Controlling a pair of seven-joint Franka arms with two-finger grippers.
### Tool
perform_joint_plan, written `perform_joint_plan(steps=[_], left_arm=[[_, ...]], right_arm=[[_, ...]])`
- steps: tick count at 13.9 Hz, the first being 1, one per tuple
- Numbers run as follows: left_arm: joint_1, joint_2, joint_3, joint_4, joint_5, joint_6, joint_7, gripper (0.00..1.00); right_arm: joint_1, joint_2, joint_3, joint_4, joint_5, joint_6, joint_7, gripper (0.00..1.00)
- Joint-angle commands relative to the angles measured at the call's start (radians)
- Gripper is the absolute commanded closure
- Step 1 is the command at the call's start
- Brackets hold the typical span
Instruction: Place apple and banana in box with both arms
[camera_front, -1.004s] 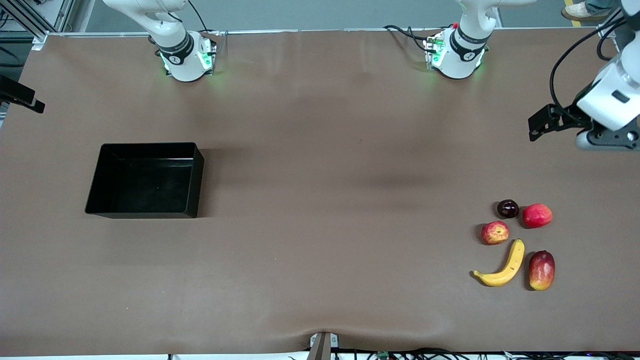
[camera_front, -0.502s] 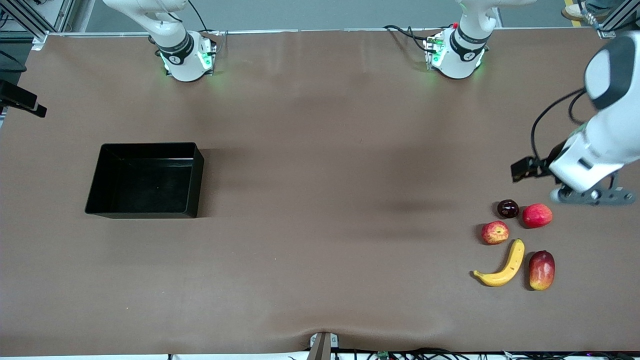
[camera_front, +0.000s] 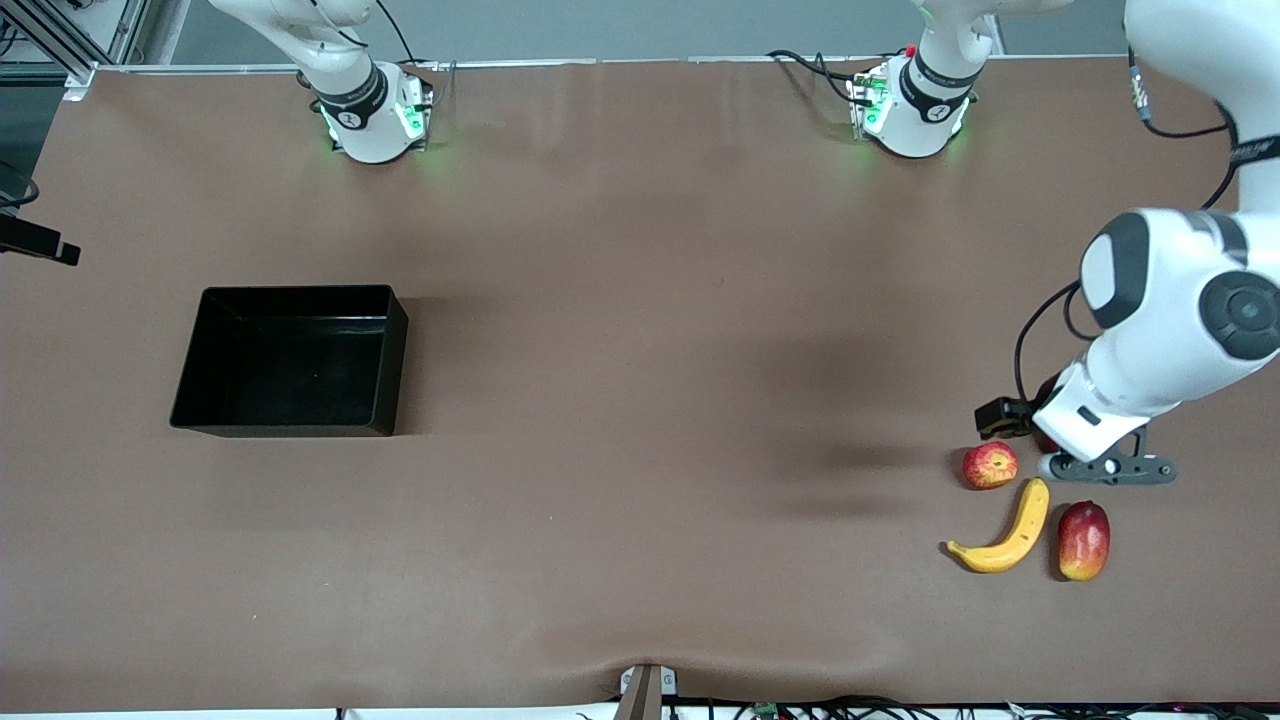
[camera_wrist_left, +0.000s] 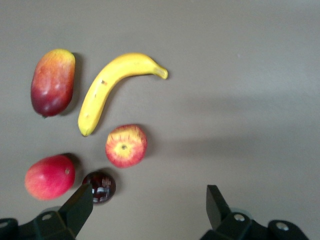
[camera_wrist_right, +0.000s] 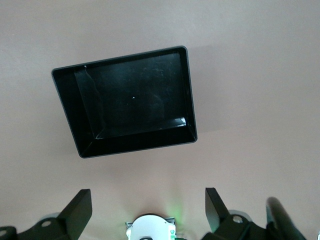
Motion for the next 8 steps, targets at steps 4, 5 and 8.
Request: perform_joint_plan(steps=[4,5,8], left_arm=[[0.020,0.137,0.000,-0.049,-0.002,0.211,-0.006,0.00],[0.029,0.152,0.000,-0.049,-0.001,0.211,-0.002,0.00],[0.037,0.188,0.000,-0.056,-0.001,0.211,0.017,0.00]], right_arm=[[-0.055,0.124,0.016,-0.058,-0.014,0.119,-0.019,0.00],[-0.056,0.139,0.016,-0.088,-0.014,0.139,-0.023,0.00],[-0.056,0.145,0.016,-0.228,-0.014,0.291,-0.056,0.00]])
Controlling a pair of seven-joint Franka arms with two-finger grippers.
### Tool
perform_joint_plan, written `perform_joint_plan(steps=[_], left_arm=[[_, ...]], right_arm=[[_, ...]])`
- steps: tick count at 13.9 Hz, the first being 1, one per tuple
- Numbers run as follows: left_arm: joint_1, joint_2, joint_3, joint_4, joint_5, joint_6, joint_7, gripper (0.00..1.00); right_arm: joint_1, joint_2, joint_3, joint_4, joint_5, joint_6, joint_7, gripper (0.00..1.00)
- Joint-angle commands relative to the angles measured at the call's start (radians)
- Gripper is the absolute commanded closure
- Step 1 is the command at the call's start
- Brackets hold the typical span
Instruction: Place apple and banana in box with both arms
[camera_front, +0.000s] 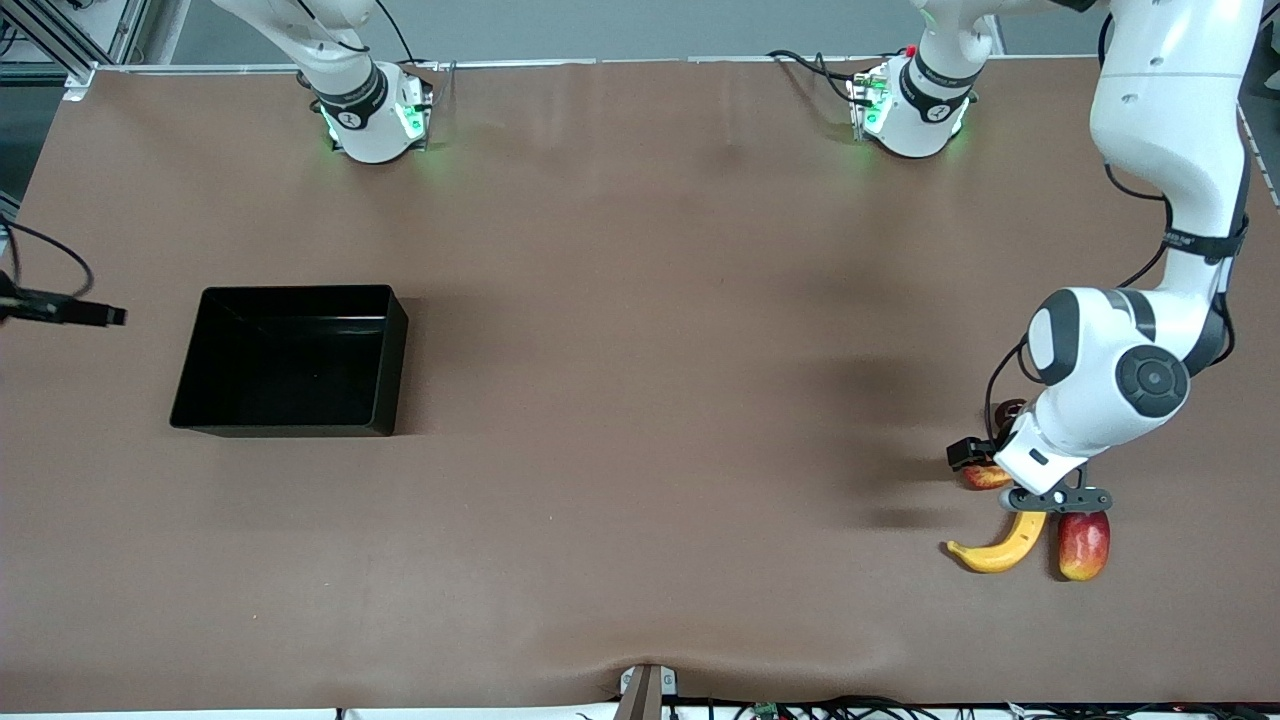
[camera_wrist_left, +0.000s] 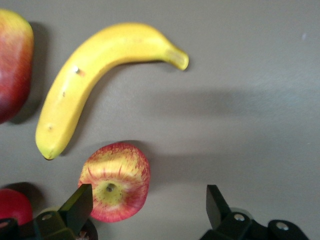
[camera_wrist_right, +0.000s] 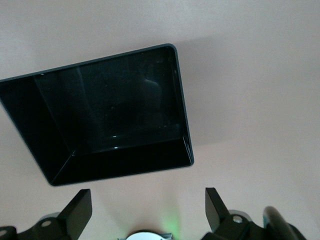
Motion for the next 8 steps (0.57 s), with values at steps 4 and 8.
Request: perform_joint_plan(steps=[4,8], left_arm=[[0.020,0.018,0.000,-0.007,0.001,0.009,0.051,0.00],[0.035,0.029,-0.002,-0.007,0.059,0.009,0.047,0.00]], right_arm=[[-0.014,-0.019,0.011,-0.256,-0.018,0.277,-0.066,0.00],[-0.019,0.024,0.011,-0.394,-0.018,0.514,-0.112,0.00]])
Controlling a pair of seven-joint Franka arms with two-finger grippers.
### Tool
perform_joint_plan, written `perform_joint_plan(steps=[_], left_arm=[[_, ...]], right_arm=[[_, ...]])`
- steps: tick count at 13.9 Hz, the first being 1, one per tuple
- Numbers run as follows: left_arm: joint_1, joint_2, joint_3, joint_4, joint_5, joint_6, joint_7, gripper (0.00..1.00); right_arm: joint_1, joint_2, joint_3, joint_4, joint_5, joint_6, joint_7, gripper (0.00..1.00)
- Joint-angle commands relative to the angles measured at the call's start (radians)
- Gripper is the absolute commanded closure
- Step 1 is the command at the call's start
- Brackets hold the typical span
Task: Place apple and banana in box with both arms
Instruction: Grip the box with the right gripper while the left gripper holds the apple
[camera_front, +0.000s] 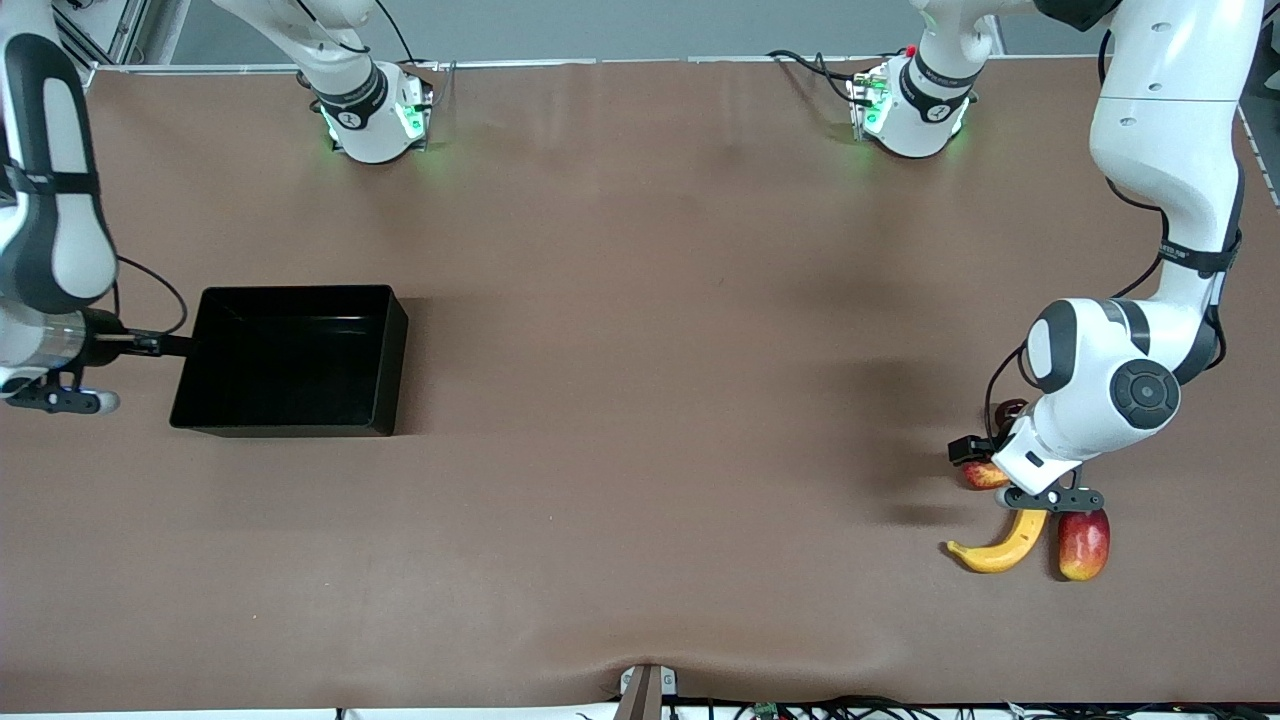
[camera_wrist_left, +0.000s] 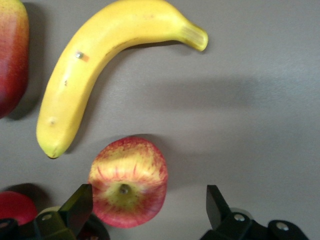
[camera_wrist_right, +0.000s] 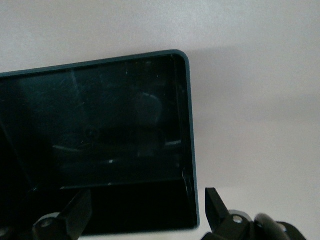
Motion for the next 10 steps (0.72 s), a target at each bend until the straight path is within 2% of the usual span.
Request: perform_joint_plan(steps=[1,2,4,5,6,7,8,9,10], left_arm=[[0.023,0.009,-0.005,-0.002,0.030,0.009,0.003,0.00],[0.023,0.011,-0.005,-0.002,0.030,0.011,0.003,0.00],[0.023,0.025,-0.003,0.001,0.030,0.017,0.003,0.00],[0.025,0.032,-0.003,0.000,0.030,0.033,0.003,0.00],[0.031,0.036,-0.003,0.000,0.030,0.040,0.003,0.00],[0.034,0.043,-0.003,0.000,0.030,0.046,0.003,0.00],[0.034,0.045,-0.003,0.000,0.030,0.047,0.003,0.00],[0.036,0.046,-0.003,-0.002,0.030,0.052,0.003,0.00],[0.036,0.046,-0.003,-0.002,0.032,0.054,0.003,0.02]], right_arm=[[-0.011,0.044,0.013,-0.080,-0.017,0.167,-0.035,0.00],[-0.019,0.081,0.013,-0.077,-0.018,0.187,-0.067,0.00],[-0.043,0.093,0.012,-0.070,-0.018,0.189,-0.139,0.00],[-0.053,0.100,0.012,-0.070,-0.020,0.189,-0.142,0.03],[-0.054,0.104,0.012,-0.070,-0.018,0.184,-0.144,0.21],[-0.051,0.104,0.013,-0.071,-0.018,0.180,-0.142,0.49],[-0.056,0.104,0.013,-0.071,-0.018,0.175,-0.142,0.82],[-0.057,0.104,0.013,-0.071,-0.017,0.161,-0.142,1.00],[-0.059,0.104,0.015,-0.070,-0.014,0.150,-0.141,1.00]])
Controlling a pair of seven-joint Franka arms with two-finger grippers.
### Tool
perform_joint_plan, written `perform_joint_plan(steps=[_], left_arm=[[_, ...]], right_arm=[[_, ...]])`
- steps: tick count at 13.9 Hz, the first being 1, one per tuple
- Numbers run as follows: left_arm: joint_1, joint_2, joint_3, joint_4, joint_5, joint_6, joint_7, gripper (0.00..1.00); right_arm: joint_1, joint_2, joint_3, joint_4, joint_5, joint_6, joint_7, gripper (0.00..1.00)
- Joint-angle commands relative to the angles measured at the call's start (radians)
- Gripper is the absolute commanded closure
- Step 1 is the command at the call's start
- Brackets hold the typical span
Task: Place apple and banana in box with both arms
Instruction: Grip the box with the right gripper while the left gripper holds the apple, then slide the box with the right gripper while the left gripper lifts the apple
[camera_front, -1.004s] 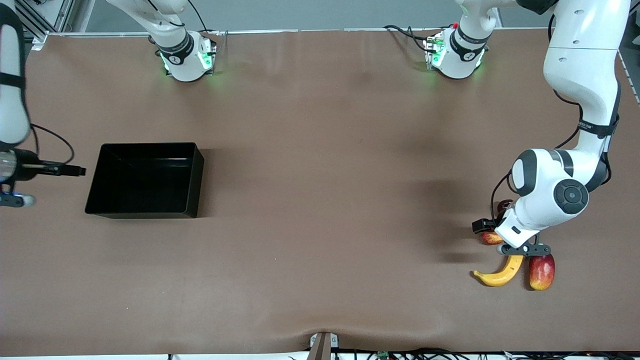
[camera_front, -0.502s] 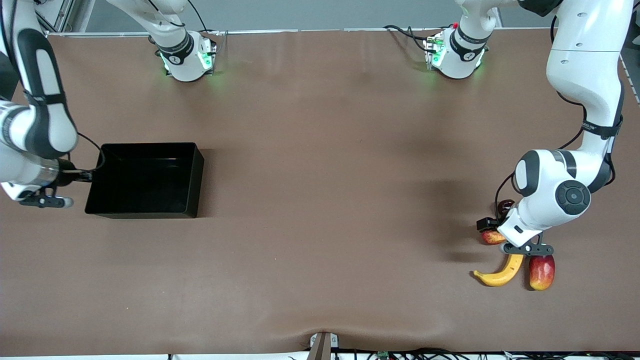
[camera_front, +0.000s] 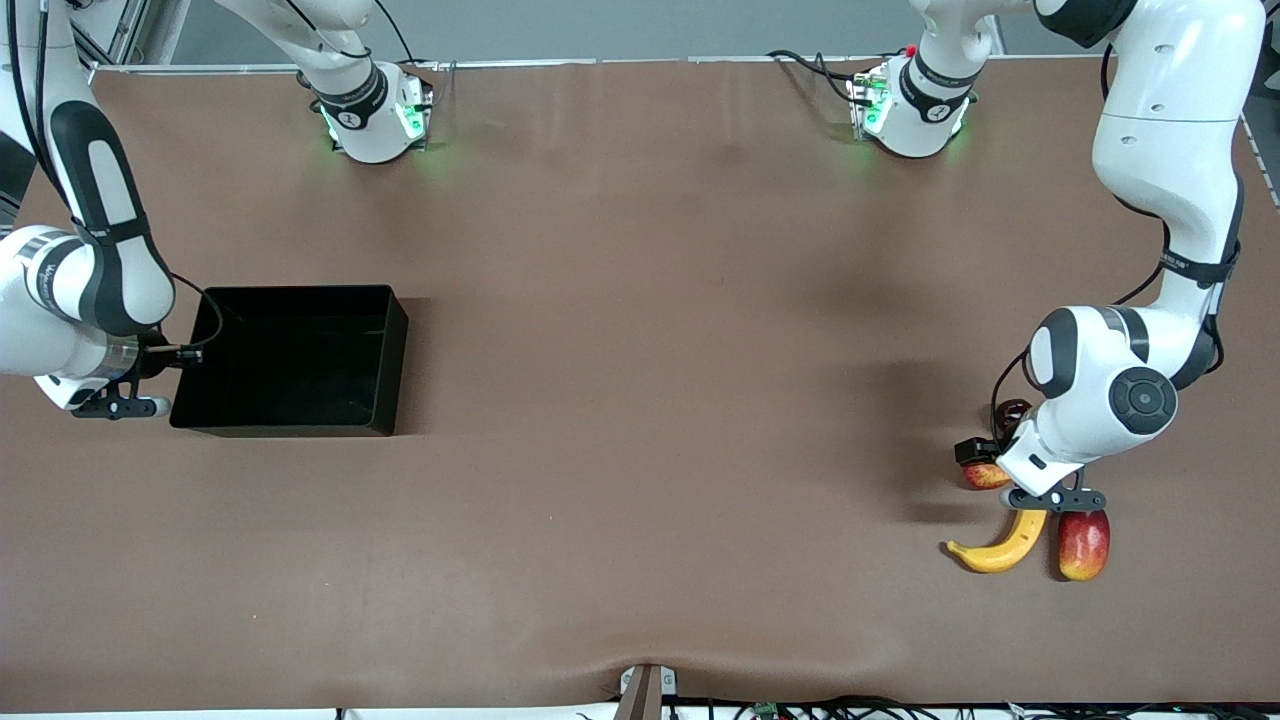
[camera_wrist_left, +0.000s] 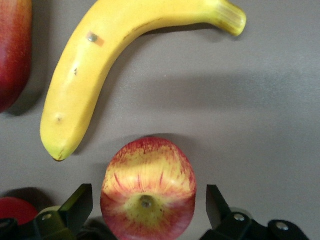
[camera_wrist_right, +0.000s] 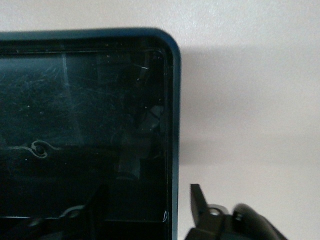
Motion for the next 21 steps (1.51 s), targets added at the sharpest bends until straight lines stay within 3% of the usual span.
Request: perform_joint_plan(steps=[1,5,7,9,12,15,19,21], left_arm=[[0.007,-0.001,-0.005,0.002,0.017,0.015,0.003,0.14],[0.001,-0.012,-0.005,0.006,0.019,0.012,0.006,0.83],[0.002,-0.033,-0.007,0.008,0.019,0.004,0.006,0.98],[-0.001,-0.070,-0.010,0.008,0.019,-0.017,0.006,1.00],[-0.008,-0.134,-0.016,0.011,0.019,-0.081,0.000,1.00],[-0.028,-0.207,-0.025,0.014,0.017,-0.170,-0.003,1.00],[-0.036,-0.299,-0.063,0.014,0.017,-0.298,-0.051,1.00],[-0.036,-0.332,-0.102,0.015,0.017,-0.339,-0.074,1.00]], right_arm=[[-0.018,-0.005,0.017,0.007,-0.007,-0.029,-0.004,1.00],[-0.012,-0.008,0.017,0.022,-0.003,-0.053,0.000,1.00],[-0.003,-0.008,0.018,0.099,0.005,-0.187,0.006,1.00],[0.037,-0.007,0.021,0.194,0.005,-0.347,0.010,1.00],[0.123,-0.013,0.021,0.298,0.029,-0.469,0.025,1.00],[0.178,-0.013,0.020,0.383,0.227,-0.590,0.063,1.00],[0.376,-0.008,0.020,0.406,0.325,-0.552,0.352,1.00],[0.473,-0.002,0.021,0.404,0.359,-0.440,0.488,1.00]])
